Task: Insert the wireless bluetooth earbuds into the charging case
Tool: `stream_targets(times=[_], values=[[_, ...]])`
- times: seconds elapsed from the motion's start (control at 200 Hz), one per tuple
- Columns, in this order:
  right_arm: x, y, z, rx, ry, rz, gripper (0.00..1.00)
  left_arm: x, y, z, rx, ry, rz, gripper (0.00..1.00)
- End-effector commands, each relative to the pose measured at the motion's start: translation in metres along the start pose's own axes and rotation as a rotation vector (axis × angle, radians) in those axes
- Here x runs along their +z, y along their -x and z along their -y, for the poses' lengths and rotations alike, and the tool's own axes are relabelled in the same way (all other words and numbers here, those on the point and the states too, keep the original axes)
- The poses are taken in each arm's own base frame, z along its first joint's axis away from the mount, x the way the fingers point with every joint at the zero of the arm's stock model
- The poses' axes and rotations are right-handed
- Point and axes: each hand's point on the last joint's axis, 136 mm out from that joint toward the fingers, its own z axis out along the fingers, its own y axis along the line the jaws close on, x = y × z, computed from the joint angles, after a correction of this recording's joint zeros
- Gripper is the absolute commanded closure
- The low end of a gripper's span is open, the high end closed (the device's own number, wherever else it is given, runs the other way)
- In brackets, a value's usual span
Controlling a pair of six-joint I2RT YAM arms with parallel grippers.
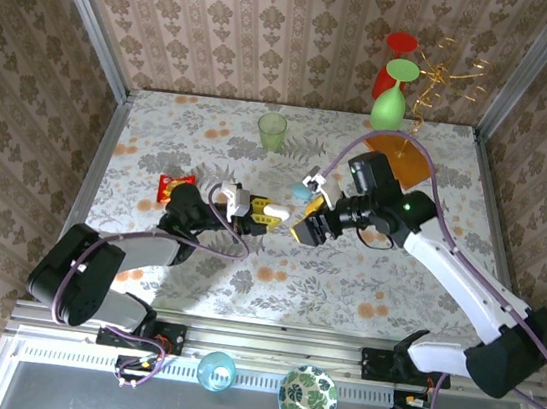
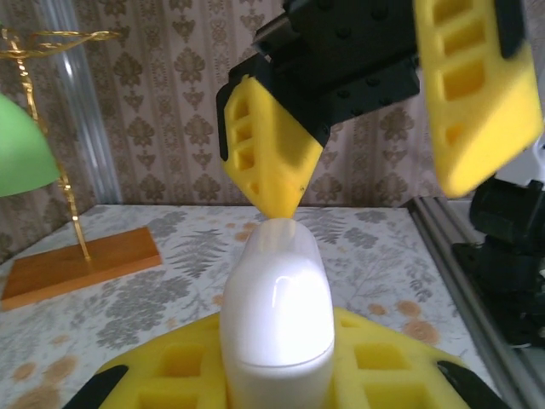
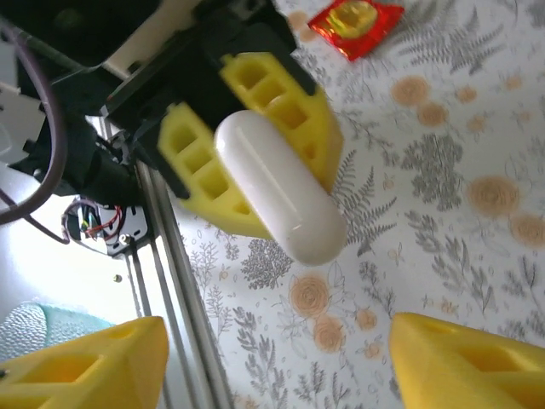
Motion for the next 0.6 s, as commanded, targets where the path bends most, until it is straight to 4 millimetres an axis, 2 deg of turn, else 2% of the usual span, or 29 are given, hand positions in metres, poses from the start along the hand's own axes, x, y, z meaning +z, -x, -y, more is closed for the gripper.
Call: stream_targets(times=[0.0, 0.09, 0.185, 0.36, 0.545, 0.595], values=[[0.001, 0.020, -0.005, -0.204, 0.018, 0.107, 0.35, 0.001, 0.017, 0.012, -0.026, -0.099, 0.032, 0.94], [0.005, 0.016, -0.005, -0.210, 0.038, 0.089, 0.42, 0.003, 0.015, 0.015, -0.054, -0.125, 0.022, 0.94], [0.011, 0.016, -0.007, -0.208, 0.071, 0.083, 0.54, 0.006, 0.014, 0.016, -0.069, -0.139, 0.020, 0.95], [0.017, 0.016, -0.008, -0.213, 0.100, 0.073, 0.62, 0.008, 0.016, 0.015, -0.080, -0.146, 0.028, 0.95], [0.024, 0.010, -0.009, -0.225, 0.124, 0.049, 0.65, 0.009, 0.016, 0.013, -0.091, -0.138, 0.028, 0.94], [0.026, 0.008, -0.008, -0.224, 0.124, 0.043, 0.69, 0.009, 0.016, 0.013, -0.093, -0.140, 0.028, 0.94]])
